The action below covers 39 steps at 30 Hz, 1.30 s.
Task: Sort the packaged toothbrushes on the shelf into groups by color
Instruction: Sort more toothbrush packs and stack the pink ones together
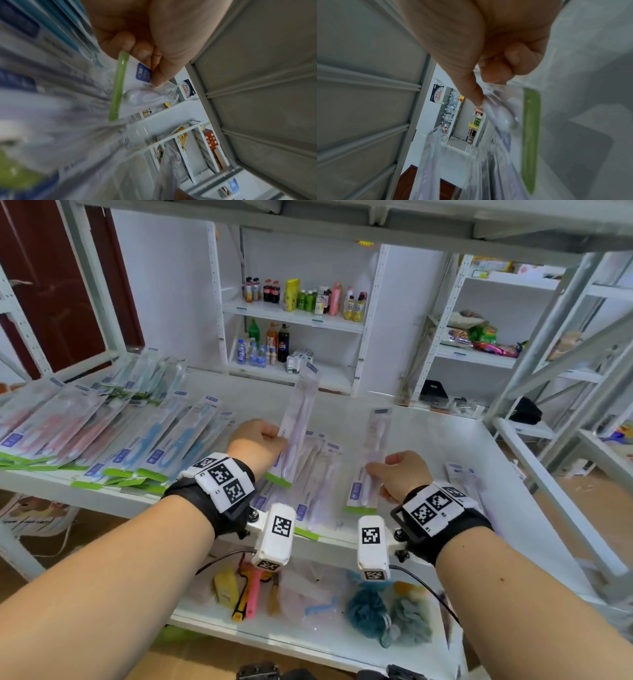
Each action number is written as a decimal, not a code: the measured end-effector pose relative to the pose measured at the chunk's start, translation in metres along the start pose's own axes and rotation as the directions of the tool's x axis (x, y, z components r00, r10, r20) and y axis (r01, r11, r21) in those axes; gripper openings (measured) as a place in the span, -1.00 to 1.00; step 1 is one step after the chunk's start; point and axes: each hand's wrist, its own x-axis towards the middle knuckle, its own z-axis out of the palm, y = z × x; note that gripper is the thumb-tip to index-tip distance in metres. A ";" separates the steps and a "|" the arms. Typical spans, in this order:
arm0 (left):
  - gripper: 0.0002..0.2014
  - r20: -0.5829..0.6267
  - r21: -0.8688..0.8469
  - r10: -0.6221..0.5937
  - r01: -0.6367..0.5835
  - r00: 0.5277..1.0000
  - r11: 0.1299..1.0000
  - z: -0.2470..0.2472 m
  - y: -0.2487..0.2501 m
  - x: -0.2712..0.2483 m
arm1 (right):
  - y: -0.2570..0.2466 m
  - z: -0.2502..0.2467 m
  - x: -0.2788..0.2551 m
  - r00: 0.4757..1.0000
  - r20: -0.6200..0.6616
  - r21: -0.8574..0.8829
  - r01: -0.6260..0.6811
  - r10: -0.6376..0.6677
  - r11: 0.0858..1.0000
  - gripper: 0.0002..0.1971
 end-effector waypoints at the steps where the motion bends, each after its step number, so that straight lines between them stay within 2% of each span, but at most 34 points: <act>1: -0.88 0.019 -0.020 0.017 -0.017 1.000 1.000 0.008 0.006 -0.001 | 0.005 -0.010 0.001 1.000 -0.027 0.002 -0.004 0.004 1.000 -0.60; 8: -0.81 0.238 -0.176 0.074 -0.032 0.968 0.984 0.076 0.039 -0.017 | 0.044 -0.080 0.001 0.991 -0.126 -0.097 -0.058 0.045 0.994 -0.59; 10: -0.79 0.282 -0.225 0.067 -0.002 0.957 0.974 0.093 0.043 -0.022 | 0.051 -0.094 0.000 0.992 -0.109 -0.150 -0.082 0.066 0.985 -0.60; 14: -0.79 0.324 -0.213 0.063 0.008 0.944 0.977 0.117 0.048 -0.029 | 0.062 -0.107 -0.001 0.994 -0.052 -0.271 -0.103 0.093 0.957 -0.59; 20: -0.82 0.431 -0.249 0.007 0.111 0.902 0.962 0.140 0.047 -0.039 | 0.072 -0.117 -0.005 0.993 -0.081 -0.198 -0.096 0.082 0.975 -0.59; 25: -0.80 0.537 -0.244 -0.020 0.178 0.843 0.953 0.170 0.058 -0.047 | 0.080 -0.128 -0.007 0.989 -0.106 -0.170 -0.122 0.105 0.978 -0.62; 31: -0.82 0.592 -0.265 -0.025 0.223 0.805 0.938 0.196 0.072 -0.052 | 0.086 -0.133 -0.007 0.992 -0.073 -0.200 -0.112 0.099 0.973 -0.65; 39: -0.81 0.560 -0.331 -0.009 0.233 0.828 0.914 0.209 0.067 -0.055 | 0.087 -0.126 -0.005 0.996 0.019 -0.370 -0.076 0.089 0.926 -0.63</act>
